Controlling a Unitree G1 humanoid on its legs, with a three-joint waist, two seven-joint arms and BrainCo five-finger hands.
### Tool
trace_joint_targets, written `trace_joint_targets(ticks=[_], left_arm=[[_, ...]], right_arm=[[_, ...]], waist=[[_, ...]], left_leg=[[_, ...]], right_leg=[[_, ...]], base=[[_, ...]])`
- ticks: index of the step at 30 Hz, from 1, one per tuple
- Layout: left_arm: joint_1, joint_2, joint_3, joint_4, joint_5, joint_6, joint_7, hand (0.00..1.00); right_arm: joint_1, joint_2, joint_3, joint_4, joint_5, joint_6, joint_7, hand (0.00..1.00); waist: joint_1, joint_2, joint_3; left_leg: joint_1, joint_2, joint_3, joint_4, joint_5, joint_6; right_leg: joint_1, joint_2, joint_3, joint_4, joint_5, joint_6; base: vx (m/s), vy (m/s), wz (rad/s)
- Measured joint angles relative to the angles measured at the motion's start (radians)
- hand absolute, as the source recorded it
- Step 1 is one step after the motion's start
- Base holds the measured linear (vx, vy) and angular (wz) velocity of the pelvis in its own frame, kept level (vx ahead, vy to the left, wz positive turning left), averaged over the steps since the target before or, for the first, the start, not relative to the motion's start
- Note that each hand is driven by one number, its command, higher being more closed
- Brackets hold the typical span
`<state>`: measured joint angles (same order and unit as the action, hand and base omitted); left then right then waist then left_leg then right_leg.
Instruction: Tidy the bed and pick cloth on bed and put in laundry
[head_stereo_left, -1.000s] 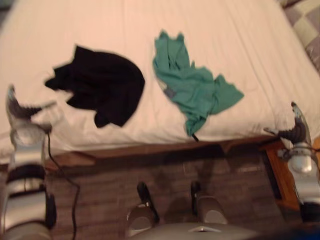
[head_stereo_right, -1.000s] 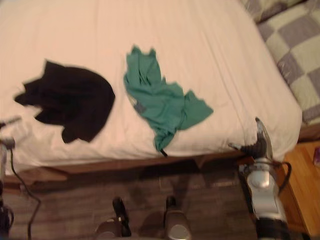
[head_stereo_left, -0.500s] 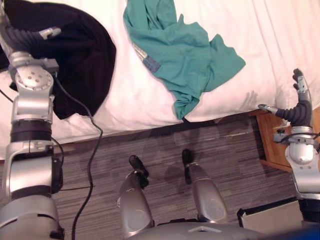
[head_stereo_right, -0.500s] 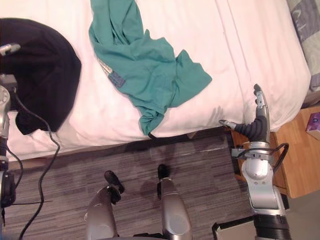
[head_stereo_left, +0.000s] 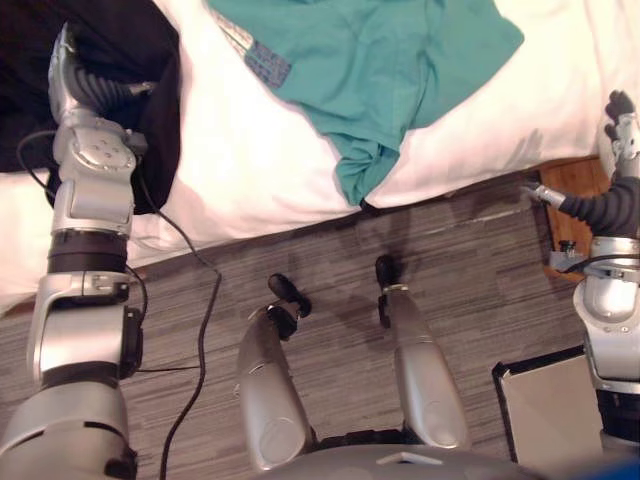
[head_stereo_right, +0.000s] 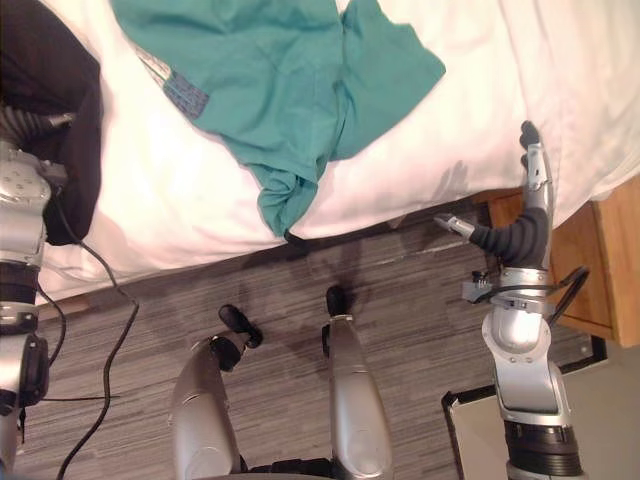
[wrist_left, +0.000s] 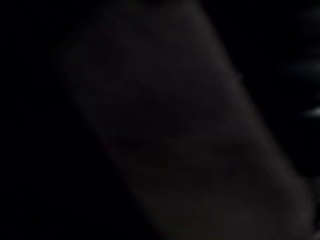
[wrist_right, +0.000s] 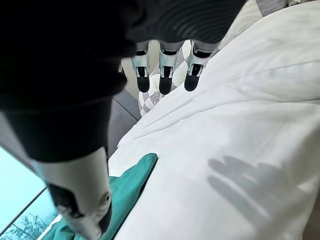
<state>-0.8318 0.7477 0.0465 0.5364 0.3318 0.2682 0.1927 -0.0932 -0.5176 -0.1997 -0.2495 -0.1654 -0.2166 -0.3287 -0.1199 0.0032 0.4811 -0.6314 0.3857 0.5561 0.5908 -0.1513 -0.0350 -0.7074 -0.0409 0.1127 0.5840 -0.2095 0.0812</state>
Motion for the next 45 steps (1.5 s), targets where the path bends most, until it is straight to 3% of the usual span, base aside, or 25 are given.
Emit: trace_joint_targets(ticks=[6, 9, 11, 12, 14, 17, 20, 22, 24, 28, 30, 35, 39, 40, 45], left_arm=[[0.031, 0.001, -0.003, 0.001, 0.005, -0.012, -0.008, 1.0], [0.069, 0.004, -0.004, 0.012, -0.089, -0.086, -0.008, 1.0], [0.126, -0.001, -0.003, 0.023, -0.197, -0.188, -0.012, 1.0], [0.138, -0.007, -0.003, 0.023, -0.219, -0.212, -0.015, 1.0], [0.2, -0.067, 0.039, 0.013, -0.327, -0.31, -0.049, 1.0], [0.311, -0.155, 0.096, -0.036, -0.43, -0.418, -0.132, 1.0], [0.408, -0.236, 0.153, -0.086, -0.483, -0.479, -0.214, 1.0], [0.456, -0.273, 0.176, -0.102, -0.51, -0.502, -0.26, 1.0], [0.505, -0.302, 0.205, -0.132, -0.512, -0.518, -0.287, 1.0], [0.568, -0.342, 0.252, -0.174, -0.5, -0.524, -0.301, 1.0], [0.64, -0.36, 0.268, -0.158, -0.414, -0.513, -0.296, 1.0], [0.795, -0.447, 0.177, 0.196, -0.268, -0.286, -0.258, 1.0], [0.884, -0.514, 0.115, 0.238, -0.252, -0.278, -0.26, 1.0], [0.899, -0.517, 0.109, 0.239, -0.254, -0.285, -0.26, 1.0], [0.911, -0.533, 0.109, 0.237, -0.25, -0.362, -0.244, 1.0]], right_arm=[[-0.099, 0.0, 0.011, -0.001, -0.086, -0.009, 0.0, 0.0], [-0.137, 0.0, 0.028, -0.032, -0.156, -0.008, 0.004, 0.0], [-0.147, -0.001, 0.065, -0.101, -0.223, 0.0, 0.019, 0.0], [-0.149, -0.001, 0.076, -0.12, -0.233, 0.005, 0.024, 0.0], [-0.166, -0.001, 0.128, -0.157, -0.277, 0.038, 0.056, 0.0], [-0.192, 0.0, 0.187, -0.156, -0.345, 0.094, 0.098, 0.0], [-0.231, 0.0, 0.247, -0.119, -0.389, 0.152, 0.13, 0.0], [-0.268, 0.0, 0.268, -0.049, -0.39, 0.187, 0.135, 0.0], [-0.311, -0.001, 0.27, 0.022, -0.387, 0.225, 0.136, 0.0], [-0.397, -0.003, 0.275, 0.159, -0.325, 0.295, 0.133, 0.0], [-0.453, -0.004, 0.28, 0.221, -0.289, 0.333, 0.134, 0.0], [-0.594, -0.034, 0.253, 0.394, -0.242, 0.435, 0.126, 0.0], [-0.71, -0.097, 0.149, 0.472, -0.139, 0.441, 0.12, 0.0], [-0.738, -0.098, 0.133, 0.506, -0.13, 0.44, 0.135, 1.0], [-0.777, -0.116, 0.13, 0.563, -0.069, 0.423, 0.225, 1.0]], waist=[[0.0, 0.005, -0.002], [0.003, 0.009, -0.004], [0.0, 0.017, -0.01], [0.003, 0.018, -0.01], [0.01, 0.027, -0.025], [0.029, 0.032, -0.045], [0.053, 0.029, -0.056], [0.079, 0.03, -0.075], [0.086, 0.033, -0.077], [0.123, 0.035, -0.078], [0.133, 0.032, -0.076], [0.143, 0.008, -0.03], [0.165, 0.011, 0.0], [0.166, 0.012, 0.001], [0.162, 0.02, 0.004]], left_leg=[[0.029, -0.016, 0.025, -0.007, -0.003, 0.005], [0.056, -0.026, 0.036, -0.023, -0.004, 0.008], [0.078, -0.04, 0.033, -0.034, -0.004, 0.013], [0.085, -0.042, 0.033, -0.034, -0.006, 0.015], [0.093, -0.06, 0.011, -0.045, -0.006, 0.019], [0.097, -0.077, -0.021, -0.051, -0.004, 0.023], [0.101, -0.094, -0.049, -0.065, 0.002, 0.032], [0.085, -0.109, -0.072, -0.072, 0.009, 0.033], [0.072, -0.121, -0.096, -0.085, 0.025, 0.036], [0.025, -0.13, -0.157, -0.104, 0.061, 0.035], [0.001, -0.136, -0.179, -0.121, 0.083, 0.035], [-0.071, -0.144, -0.197, -0.13, 0.111, 0.045], [-0.113, -0.15, -0.203, -0.121, 0.114, 0.053], [-0.115, -0.153, -0.201, -0.12, 0.114, 0.053], [-0.109, -0.167, -0.184, -0.14, 0.123, 0.054]], right_leg=[[0.01, -0.012, 0.028, -0.01, 0.011, 0.018], [0.038, -0.019, 0.039, -0.035, 0.023, 0.028], [0.071, -0.034, 0.033, -0.048, 0.024, 0.032], [0.079, -0.035, 0.031, -0.051, 0.025, 0.032], [0.108, -0.054, 0.005, -0.06, 0.025, 0.033], [0.136, -0.071, -0.027, -0.066, 0.024, 0.033], [0.16, -0.087, -0.065, -0.069, 0.023, 0.032], [0.162, -0.092, -0.078, -0.08, 0.021, 0.033], [0.167, -0.1, -0.104, -0.087, 0.021, 0.032], [0.164, -0.1, -0.162, -0.1, 0.016, 0.023], [0.15, -0.1, -0.184, -0.102, 0.016, 0.021], [0.09, -0.111, -0.216, -0.092, 0.018, 0.017], [0.049, -0.128, -0.228, -0.072, 0.016, 0.013], [0.044, -0.134, -0.228, -0.065, 0.015, 0.011], [0.024, -0.152, -0.222, -0.044, 0.012, 0.008]], base=[[0.01, 0.009, -0.08], [0.04, 0.016, -0.04], [0.06, 0.02, 0.11], [0.07, 0.008, 0.13], [0.07, 0.016, 0.28], [0.06, 0.008, 0.32], [0.03, -0.007, 0.32], [0.01, -0.012, 0.26], [0.0, -0.02, 0.39], [0.0, -0.047, 0.38], [0.0, -0.065, 0.35], [0.03, -0.024, 0.22], [0.0, 0.004, 0.12], [0.0, 0.0, 0.0], [0.0, -0.007, 0.0]])
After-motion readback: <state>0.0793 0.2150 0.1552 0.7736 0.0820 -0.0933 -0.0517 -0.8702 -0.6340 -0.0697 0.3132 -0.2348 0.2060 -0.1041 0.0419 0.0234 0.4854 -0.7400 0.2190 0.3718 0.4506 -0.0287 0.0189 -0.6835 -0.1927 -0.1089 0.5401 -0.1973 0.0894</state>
